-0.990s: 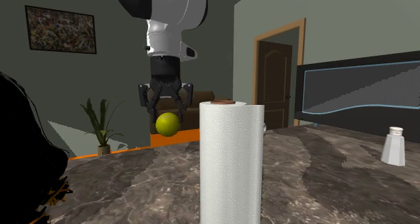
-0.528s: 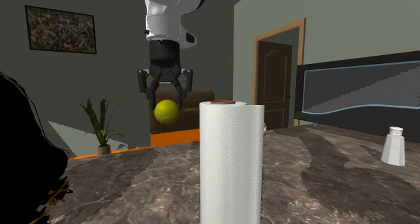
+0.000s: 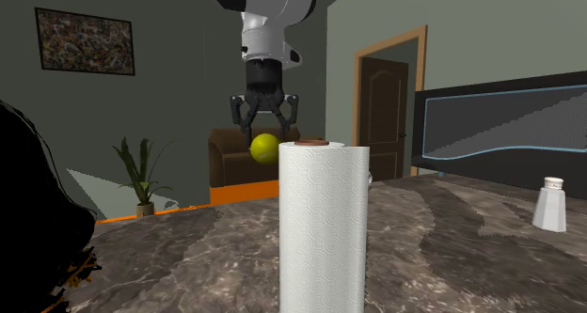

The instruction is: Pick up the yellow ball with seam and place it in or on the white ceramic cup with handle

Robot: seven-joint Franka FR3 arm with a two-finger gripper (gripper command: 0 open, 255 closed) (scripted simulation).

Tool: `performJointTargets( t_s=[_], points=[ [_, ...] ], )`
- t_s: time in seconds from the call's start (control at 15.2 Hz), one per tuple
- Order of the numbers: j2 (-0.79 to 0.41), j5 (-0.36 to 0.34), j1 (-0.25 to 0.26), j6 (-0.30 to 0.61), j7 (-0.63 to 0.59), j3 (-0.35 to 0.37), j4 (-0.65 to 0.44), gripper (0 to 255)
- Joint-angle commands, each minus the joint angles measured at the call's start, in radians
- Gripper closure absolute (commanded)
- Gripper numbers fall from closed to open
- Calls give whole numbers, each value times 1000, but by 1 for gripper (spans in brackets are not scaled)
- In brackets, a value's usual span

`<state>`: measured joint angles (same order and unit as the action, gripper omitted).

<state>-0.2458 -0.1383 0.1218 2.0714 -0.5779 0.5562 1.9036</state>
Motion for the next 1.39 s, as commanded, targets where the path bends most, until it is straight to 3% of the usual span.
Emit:
performJointTargets(
  t_s=[0.0, 0.66, 1.06, 1.25, 1.32],
  points=[
    [-24, -10, -20, -15, 38, -18, -37, 255],
    [-196, -68, -93, -109, 202, -98, -296, 255],
    [-346, -103, -112, -203, 296, -143, -539, 255],
    [-455, -121, -109, -277, 352, -167, -725, 255],
    [-457, -122, -110, -265, 351, -168, -715, 255]
  ],
)
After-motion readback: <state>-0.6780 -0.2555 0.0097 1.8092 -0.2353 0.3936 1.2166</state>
